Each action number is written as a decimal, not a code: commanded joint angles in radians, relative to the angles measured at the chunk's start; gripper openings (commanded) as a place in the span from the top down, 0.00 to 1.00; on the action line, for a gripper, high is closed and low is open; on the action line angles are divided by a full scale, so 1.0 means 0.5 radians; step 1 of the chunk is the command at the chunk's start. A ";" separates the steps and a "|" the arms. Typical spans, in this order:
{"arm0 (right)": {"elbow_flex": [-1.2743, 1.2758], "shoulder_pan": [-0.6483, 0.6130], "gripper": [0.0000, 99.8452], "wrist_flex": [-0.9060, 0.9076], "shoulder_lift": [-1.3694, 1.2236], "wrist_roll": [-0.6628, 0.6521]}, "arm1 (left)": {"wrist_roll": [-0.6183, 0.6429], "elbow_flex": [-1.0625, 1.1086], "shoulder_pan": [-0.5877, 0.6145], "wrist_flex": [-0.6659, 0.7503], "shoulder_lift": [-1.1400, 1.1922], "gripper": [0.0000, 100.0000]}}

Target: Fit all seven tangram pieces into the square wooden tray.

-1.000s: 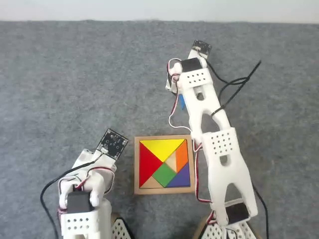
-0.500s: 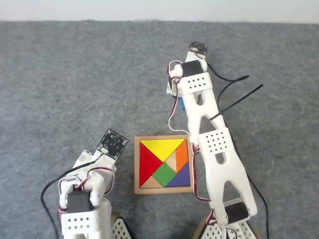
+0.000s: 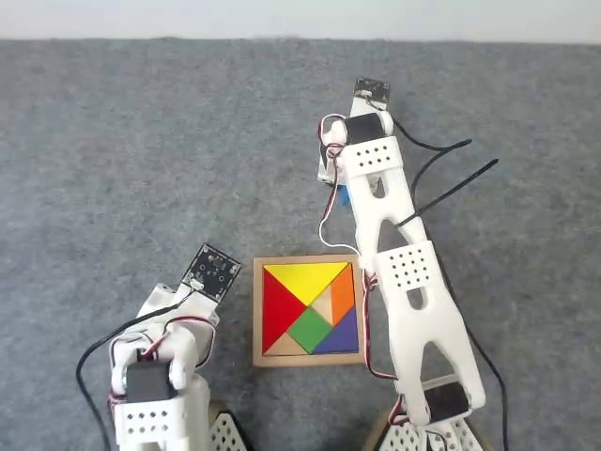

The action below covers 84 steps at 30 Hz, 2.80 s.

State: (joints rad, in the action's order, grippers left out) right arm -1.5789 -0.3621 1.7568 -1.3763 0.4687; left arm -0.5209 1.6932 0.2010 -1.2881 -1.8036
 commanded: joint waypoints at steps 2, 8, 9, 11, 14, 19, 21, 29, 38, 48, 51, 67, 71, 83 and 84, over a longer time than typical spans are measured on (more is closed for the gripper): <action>-0.049 0.008 0.95 0.078 0.005 -0.236 | -0.021 -0.069 0.015 -0.009 -0.037 0.98; 0.058 0.026 0.95 0.084 0.060 -0.727 | -0.021 -0.066 0.015 -0.009 -0.037 0.98; 0.098 0.032 0.95 0.084 0.087 -0.786 | -0.021 -0.063 0.015 -0.009 -0.037 0.98; 0.187 0.048 0.95 0.084 0.152 -0.829 | -0.025 -0.044 0.015 -0.003 -0.037 0.99; 0.347 0.091 0.92 0.084 0.290 -0.878 | -0.028 -0.041 0.015 -0.003 -0.037 0.99; 0.626 0.130 0.77 0.078 0.560 -0.881 | -0.028 -0.041 0.015 -0.003 -0.037 0.99; 0.730 0.115 0.77 0.078 0.637 -0.865 | -0.025 -0.041 0.015 -0.003 -0.037 0.99; 0.779 -0.008 0.78 0.023 0.750 -0.255 | -0.025 -0.044 0.184 -0.003 -0.040 0.99; 0.746 -0.106 0.69 -0.373 0.720 0.055 | -0.025 -0.041 0.193 -0.003 -0.040 0.99; 0.743 -0.023 0.69 -0.664 0.465 -0.095 | -0.025 -0.035 0.199 0.015 -0.040 0.99; 0.743 0.017 0.71 -0.615 0.413 -0.304 | -0.025 -0.035 0.199 0.018 -0.040 0.99; 0.740 0.072 0.81 -0.557 0.404 -0.703 | -0.025 -0.035 0.199 0.018 -0.040 0.99; 0.743 0.069 0.81 -0.560 0.404 -0.832 | -0.025 -0.035 0.199 0.018 -0.040 0.99; 0.740 0.066 0.81 -0.578 0.404 -1.467 | -0.025 -0.035 0.199 0.018 -0.040 0.99; 0.740 0.066 0.81 -0.603 0.404 -1.599 | -0.025 -0.035 0.199 0.018 -0.040 0.99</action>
State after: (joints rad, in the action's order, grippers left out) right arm -1.1707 -0.3391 1.4822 -1.1769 -0.1695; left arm -0.5224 1.6932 0.2931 -1.2881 -1.8036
